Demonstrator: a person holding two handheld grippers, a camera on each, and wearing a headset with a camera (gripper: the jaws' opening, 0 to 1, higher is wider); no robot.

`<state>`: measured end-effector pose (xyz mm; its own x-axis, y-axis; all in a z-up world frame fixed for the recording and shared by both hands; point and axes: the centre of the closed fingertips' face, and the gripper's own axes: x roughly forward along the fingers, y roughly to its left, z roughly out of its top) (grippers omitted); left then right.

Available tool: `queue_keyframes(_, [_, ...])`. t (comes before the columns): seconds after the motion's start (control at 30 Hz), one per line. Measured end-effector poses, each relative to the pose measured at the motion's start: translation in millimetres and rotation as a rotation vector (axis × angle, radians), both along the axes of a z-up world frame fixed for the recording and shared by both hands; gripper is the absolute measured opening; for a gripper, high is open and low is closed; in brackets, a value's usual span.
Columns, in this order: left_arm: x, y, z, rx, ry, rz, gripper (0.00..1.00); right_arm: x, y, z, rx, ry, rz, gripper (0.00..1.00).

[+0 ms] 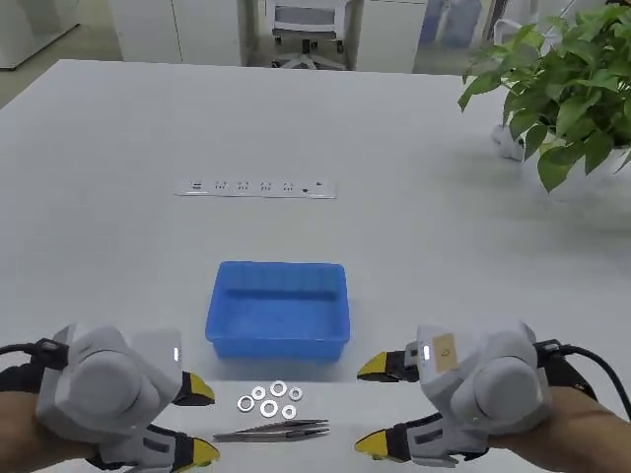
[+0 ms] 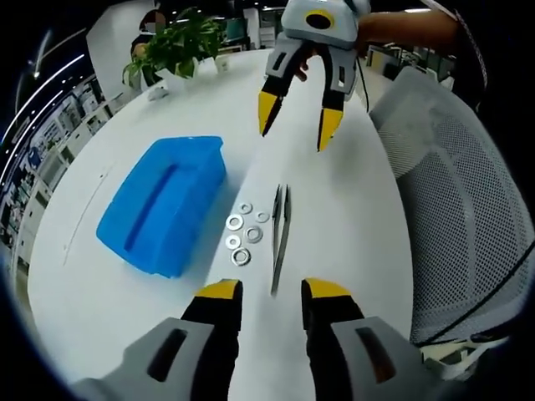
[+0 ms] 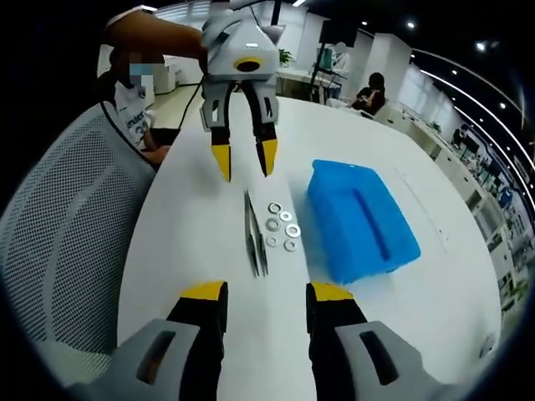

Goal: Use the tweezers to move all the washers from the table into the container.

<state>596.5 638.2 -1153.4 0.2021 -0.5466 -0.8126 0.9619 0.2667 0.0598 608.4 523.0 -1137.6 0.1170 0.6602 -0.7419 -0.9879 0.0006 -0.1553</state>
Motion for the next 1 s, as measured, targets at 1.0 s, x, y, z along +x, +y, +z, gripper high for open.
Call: queue_keyframes(1.0, [0.6,-4.4,-26.8,0.07,0.06,-0.073,0.14,-5.3,41.1,-37.8,-0.037,0.092,0.107,0.22])
